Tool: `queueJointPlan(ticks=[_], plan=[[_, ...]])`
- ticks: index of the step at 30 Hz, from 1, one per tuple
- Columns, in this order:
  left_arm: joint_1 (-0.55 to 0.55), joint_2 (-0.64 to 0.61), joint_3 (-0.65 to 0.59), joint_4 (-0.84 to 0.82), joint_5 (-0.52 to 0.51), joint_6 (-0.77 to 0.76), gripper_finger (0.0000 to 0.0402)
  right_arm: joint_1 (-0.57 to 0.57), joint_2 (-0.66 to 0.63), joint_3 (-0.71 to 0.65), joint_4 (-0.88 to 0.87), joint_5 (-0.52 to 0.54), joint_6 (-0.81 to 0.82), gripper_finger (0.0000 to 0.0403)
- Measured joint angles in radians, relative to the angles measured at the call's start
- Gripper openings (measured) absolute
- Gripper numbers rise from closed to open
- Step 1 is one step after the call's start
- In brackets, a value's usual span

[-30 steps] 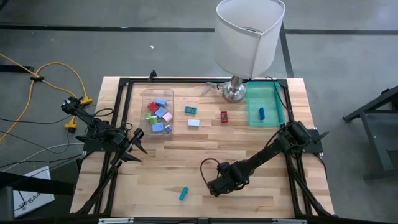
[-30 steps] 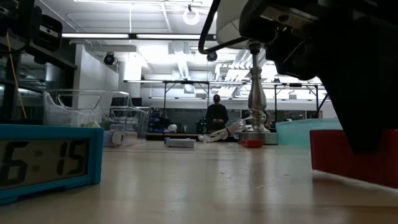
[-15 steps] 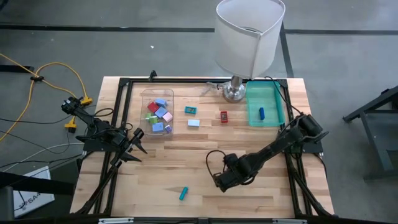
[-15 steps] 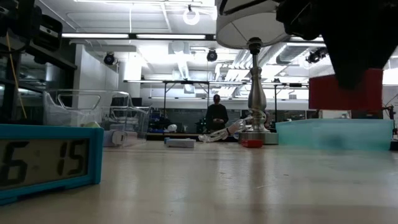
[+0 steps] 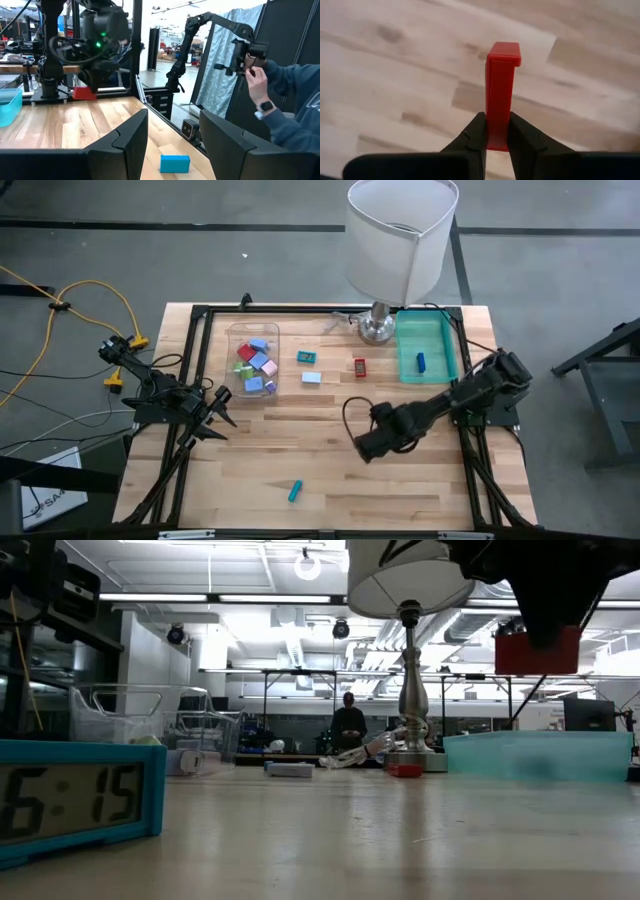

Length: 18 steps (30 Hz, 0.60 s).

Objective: Pick & Place Office items
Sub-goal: Put the bottom red mini digital clock into the light blue bin

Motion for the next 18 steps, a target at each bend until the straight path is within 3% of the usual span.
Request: queueJointPlan(ticks=[6,18], plan=[[0.000,0.000,0.000,0.000,0.000,0.000,0.0173,-0.050,-0.148,-0.104,0.002,0.031,-0.069,0.0048],[0.000,0.000,0.000,0.000,0.000,0.000,0.0173,-0.184,-0.474,-0.513,0.154,0.037,-0.103,0.0049]])
